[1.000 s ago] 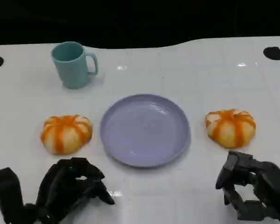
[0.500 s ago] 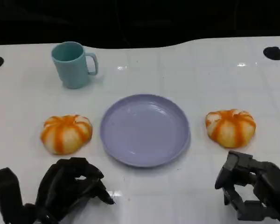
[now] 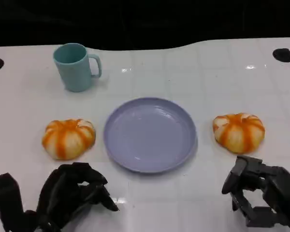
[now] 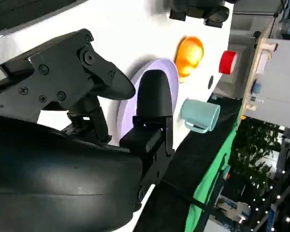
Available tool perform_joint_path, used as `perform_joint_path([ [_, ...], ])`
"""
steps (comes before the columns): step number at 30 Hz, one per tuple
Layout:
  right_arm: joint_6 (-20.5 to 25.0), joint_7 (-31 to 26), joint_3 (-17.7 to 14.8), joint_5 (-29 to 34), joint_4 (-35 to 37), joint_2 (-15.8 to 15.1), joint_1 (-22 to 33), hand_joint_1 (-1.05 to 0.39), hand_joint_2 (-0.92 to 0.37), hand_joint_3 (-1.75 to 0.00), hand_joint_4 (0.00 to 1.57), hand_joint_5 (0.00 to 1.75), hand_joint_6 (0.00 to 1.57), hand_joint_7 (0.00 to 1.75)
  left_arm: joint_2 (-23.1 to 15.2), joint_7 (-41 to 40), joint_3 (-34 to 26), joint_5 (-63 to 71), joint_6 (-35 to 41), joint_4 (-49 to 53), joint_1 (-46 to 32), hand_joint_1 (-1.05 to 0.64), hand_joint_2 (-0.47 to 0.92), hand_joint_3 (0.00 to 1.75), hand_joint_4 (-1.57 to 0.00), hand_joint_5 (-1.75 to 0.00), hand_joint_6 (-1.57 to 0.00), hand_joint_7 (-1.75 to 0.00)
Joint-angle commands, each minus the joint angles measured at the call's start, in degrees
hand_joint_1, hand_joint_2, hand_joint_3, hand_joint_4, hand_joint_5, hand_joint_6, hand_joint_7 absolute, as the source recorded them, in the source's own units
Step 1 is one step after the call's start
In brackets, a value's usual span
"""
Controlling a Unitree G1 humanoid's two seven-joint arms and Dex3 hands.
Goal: Grasp the bread from the table and place it into the plate.
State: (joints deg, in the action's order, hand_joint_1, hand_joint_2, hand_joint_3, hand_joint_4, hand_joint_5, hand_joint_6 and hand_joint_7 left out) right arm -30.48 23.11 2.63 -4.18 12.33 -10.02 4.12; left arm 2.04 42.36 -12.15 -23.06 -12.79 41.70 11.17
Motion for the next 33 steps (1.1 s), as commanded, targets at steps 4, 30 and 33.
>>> perform_joint_path([
  [4, -3.74, -0.45, -2.27, 0.86, 0.81, -3.08, -3.12, -0.11, -0.59, -0.94, 0.66, 1.33, 0.69, 0.96, -1.03, 0.12, -0.40, -0.11, -0.35, 0.15, 0.68, -1.05, 0.69, 0.00, -1.57, -0.60, -1.57, -0.25],
  [30, 2.65, -17.17, -2.09, 44.02, -10.83, -19.66, -11.92, -0.54, -0.92, 0.00, 0.23, 0.09, 0.36, 0.00, -0.48, -0.18, -0.30, 0.12, -0.96, 1.04, 1.21, -1.05, 0.69, 0.00, -1.57, -0.61, -1.57, -0.25],
  [33, 6.03, -16.76, 0.47, 49.14, -11.07, -20.67, -14.06, -0.56, -0.92, -0.01, 0.17, 0.06, 0.29, 0.00, -0.41, -0.32, -0.17, 0.48, -1.87, 1.18, 1.18, -1.05, 0.70, 0.00, -1.57, -0.61, -1.57, -0.25],
])
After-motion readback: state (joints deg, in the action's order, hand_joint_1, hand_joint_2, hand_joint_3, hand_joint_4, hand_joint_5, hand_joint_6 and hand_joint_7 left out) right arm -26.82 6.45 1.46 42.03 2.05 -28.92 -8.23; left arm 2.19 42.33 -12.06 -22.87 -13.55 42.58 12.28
